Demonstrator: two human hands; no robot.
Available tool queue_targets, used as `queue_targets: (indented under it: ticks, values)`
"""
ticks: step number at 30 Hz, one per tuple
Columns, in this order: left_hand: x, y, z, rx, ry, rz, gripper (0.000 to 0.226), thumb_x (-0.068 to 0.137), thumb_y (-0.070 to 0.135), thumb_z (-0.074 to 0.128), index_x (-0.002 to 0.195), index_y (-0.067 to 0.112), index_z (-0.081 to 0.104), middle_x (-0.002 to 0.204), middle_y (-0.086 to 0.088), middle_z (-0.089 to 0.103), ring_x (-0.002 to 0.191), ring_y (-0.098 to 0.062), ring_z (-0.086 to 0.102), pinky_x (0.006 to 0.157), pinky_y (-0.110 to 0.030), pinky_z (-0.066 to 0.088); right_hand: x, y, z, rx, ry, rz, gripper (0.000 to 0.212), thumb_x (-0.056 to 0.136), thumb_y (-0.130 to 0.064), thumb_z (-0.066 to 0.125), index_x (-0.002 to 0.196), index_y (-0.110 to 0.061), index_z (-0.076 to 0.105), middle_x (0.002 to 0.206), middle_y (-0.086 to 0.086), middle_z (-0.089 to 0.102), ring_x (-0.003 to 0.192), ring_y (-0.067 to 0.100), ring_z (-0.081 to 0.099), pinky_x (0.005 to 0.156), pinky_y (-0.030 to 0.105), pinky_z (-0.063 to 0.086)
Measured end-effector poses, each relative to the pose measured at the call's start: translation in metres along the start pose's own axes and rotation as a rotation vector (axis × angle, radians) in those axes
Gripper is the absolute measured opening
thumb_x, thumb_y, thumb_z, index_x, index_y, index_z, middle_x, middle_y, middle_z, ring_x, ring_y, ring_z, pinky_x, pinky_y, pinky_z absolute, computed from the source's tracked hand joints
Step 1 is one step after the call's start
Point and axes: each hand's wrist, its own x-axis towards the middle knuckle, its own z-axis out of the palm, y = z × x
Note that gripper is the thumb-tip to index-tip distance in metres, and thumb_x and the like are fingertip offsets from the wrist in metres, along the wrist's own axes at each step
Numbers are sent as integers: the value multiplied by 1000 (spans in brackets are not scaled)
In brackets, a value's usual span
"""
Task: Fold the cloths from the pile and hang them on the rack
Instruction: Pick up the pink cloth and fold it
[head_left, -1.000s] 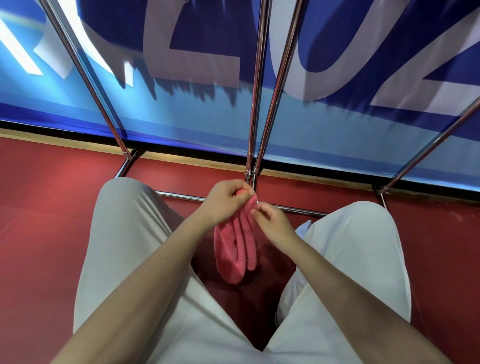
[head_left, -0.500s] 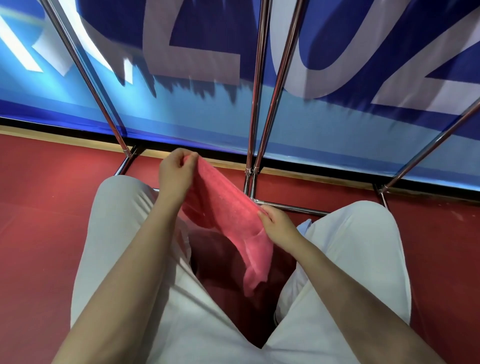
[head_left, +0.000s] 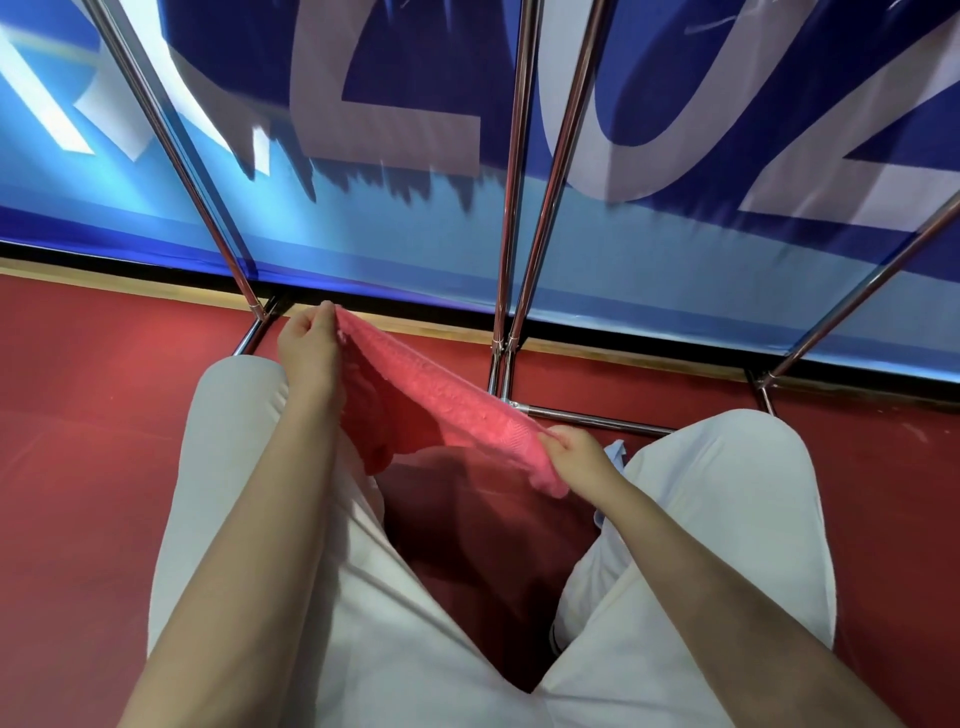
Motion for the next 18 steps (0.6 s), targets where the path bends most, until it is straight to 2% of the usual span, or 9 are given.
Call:
queue_targets:
  ticks: [3, 6, 8, 11, 14, 16, 18]
  values:
    - [2, -5, 0, -19, 30, -49, 32, 93, 16, 52, 61, 18, 46, 57, 2, 42, 46, -8, 37, 47, -22, 32, -2, -4, -5, 52, 31, 21, 28, 101, -18, 43, 81, -10, 59, 78, 7, 58, 76, 21, 52, 65, 29, 33]
    - [-3, -15, 5, 32, 1, -135, 31, 93, 12, 49, 63, 18, 48, 55, 1, 41, 40, -8, 36, 40, -18, 30, -4, -7, -1, 84, 12, -5, 28, 101, -17, 41, 110, -6, 66, 101, 5, 63, 95, 20, 56, 77, 26, 37]
    - [-5, -20, 8, 37, 24, -178, 27, 92, 10, 47, 67, 19, 51, 58, 0, 45, 45, -12, 39, 43, -20, 33, -6, -10, 2, 149, 47, -32, 29, 100, -13, 42, 120, -6, 62, 110, 2, 62, 105, 17, 55, 85, 24, 37]
    - [-5, -20, 10, 44, 93, -190, 28, 89, 8, 38, 72, 21, 55, 61, 0, 49, 48, -14, 42, 46, -23, 33, -10, -16, -2, 344, 126, -32, 27, 99, -9, 42, 119, -12, 59, 111, -6, 59, 106, 10, 53, 87, 20, 36]
    - [-7, -19, 16, 82, 27, -238, 26, 90, 10, 39, 69, 20, 50, 60, 2, 46, 44, -10, 41, 44, -21, 33, -11, -20, -6, 542, 162, -27, 33, 97, -3, 38, 116, -17, 62, 112, -5, 61, 101, 9, 56, 88, 21, 42]
    - [-14, -17, 24, 178, -85, -311, 28, 93, 9, 41, 67, 19, 46, 52, 4, 48, 43, -5, 43, 44, -19, 35, -13, -24, -6, 666, 130, 3, 34, 97, -1, 37, 101, -18, 66, 98, 2, 65, 81, 13, 59, 73, 25, 47]
    - [-24, -20, 33, 124, -167, -395, 26, 88, 5, 43, 65, 14, 47, 36, 6, 41, 30, -7, 36, 36, -15, 26, -16, -31, -5, 790, 78, 38, 33, 97, 1, 37, 88, -14, 65, 80, 3, 64, 66, 11, 56, 59, 20, 46]
